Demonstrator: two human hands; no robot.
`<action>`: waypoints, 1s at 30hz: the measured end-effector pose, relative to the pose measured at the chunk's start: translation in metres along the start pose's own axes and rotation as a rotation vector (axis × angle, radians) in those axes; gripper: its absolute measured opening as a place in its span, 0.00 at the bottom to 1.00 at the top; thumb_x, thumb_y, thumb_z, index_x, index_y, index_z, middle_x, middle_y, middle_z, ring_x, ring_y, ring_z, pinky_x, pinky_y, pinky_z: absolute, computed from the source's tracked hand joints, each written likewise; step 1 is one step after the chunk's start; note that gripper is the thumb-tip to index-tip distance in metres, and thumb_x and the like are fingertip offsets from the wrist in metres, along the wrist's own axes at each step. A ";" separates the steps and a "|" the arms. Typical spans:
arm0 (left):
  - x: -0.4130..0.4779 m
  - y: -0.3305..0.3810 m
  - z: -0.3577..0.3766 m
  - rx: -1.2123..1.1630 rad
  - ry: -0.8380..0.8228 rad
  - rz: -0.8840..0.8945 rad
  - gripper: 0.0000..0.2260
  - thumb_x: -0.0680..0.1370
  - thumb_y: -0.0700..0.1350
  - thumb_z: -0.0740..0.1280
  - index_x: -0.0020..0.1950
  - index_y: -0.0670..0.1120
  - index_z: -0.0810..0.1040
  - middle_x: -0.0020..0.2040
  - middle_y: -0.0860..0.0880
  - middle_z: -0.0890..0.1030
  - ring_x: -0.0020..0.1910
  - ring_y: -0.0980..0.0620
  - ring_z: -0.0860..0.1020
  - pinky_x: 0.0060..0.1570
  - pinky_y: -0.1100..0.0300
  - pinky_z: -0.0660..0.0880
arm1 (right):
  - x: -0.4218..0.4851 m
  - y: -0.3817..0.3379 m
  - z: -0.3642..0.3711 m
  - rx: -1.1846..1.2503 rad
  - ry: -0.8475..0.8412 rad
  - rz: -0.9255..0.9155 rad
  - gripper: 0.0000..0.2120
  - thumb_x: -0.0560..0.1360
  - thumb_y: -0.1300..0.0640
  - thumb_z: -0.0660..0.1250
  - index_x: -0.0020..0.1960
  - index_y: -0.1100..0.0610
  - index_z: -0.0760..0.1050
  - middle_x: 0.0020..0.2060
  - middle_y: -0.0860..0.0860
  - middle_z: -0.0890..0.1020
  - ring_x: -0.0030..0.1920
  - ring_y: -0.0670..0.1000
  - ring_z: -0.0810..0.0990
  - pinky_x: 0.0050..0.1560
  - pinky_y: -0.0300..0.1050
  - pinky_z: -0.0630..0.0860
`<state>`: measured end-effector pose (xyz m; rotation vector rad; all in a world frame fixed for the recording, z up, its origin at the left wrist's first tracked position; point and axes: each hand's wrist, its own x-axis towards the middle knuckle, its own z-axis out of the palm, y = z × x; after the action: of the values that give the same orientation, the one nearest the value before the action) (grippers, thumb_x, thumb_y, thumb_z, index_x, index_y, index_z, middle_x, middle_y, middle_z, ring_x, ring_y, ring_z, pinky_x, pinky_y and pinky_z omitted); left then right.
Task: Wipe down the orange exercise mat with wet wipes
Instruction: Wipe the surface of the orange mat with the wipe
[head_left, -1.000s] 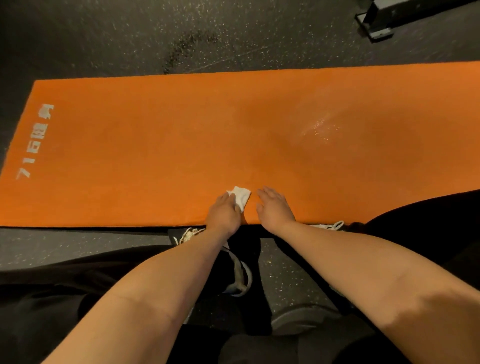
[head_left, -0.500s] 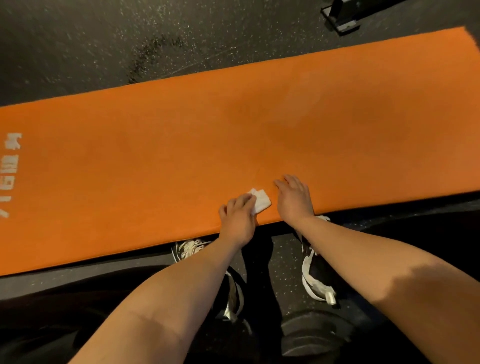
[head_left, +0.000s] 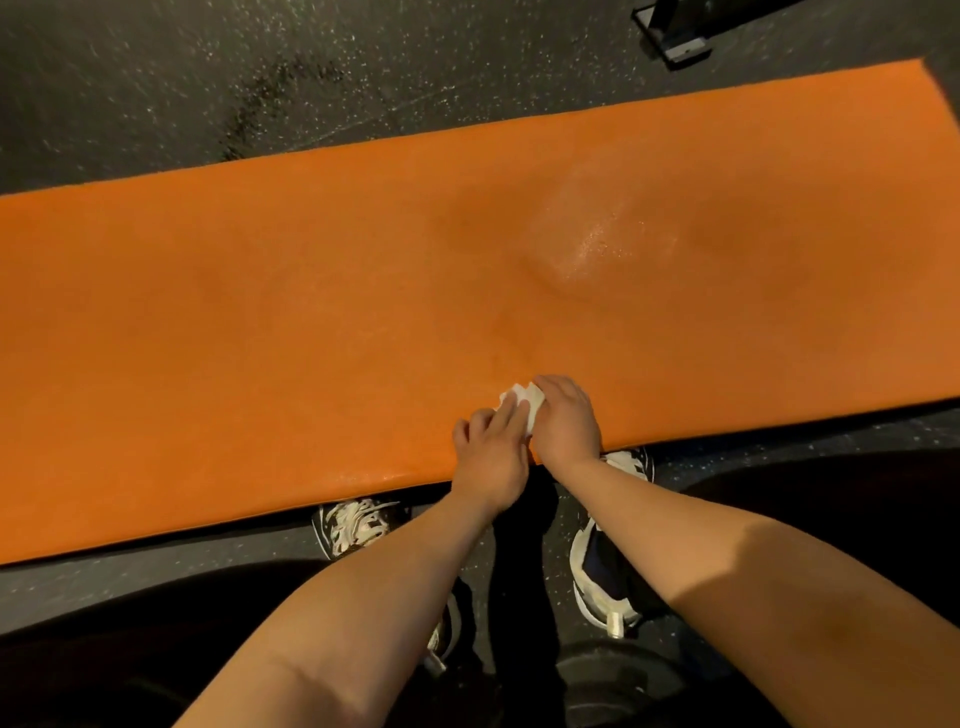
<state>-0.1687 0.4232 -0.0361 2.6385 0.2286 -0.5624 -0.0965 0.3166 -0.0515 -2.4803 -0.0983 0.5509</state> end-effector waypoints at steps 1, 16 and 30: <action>0.001 0.003 0.002 0.003 -0.011 0.027 0.24 0.84 0.47 0.54 0.81 0.51 0.57 0.82 0.51 0.54 0.71 0.43 0.60 0.68 0.41 0.56 | -0.001 0.001 -0.001 0.047 0.014 0.016 0.21 0.83 0.63 0.55 0.74 0.57 0.71 0.74 0.53 0.70 0.75 0.55 0.64 0.75 0.52 0.63; -0.009 -0.022 -0.001 -0.331 0.152 0.000 0.22 0.84 0.43 0.57 0.79 0.51 0.64 0.75 0.51 0.70 0.67 0.47 0.68 0.69 0.52 0.59 | -0.034 -0.001 0.001 -0.249 -0.176 -0.335 0.24 0.86 0.56 0.50 0.82 0.50 0.54 0.81 0.45 0.59 0.81 0.45 0.49 0.79 0.52 0.36; -0.033 -0.052 -0.010 -0.201 0.020 -0.057 0.27 0.81 0.49 0.64 0.79 0.49 0.63 0.81 0.48 0.58 0.78 0.44 0.55 0.77 0.50 0.55 | -0.045 -0.011 -0.006 -0.339 -0.189 -0.252 0.32 0.82 0.63 0.56 0.83 0.51 0.51 0.82 0.53 0.49 0.82 0.53 0.44 0.80 0.53 0.39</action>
<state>-0.2074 0.4716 -0.0333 2.4503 0.3493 -0.5034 -0.1349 0.3143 -0.0245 -2.6756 -0.6164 0.7052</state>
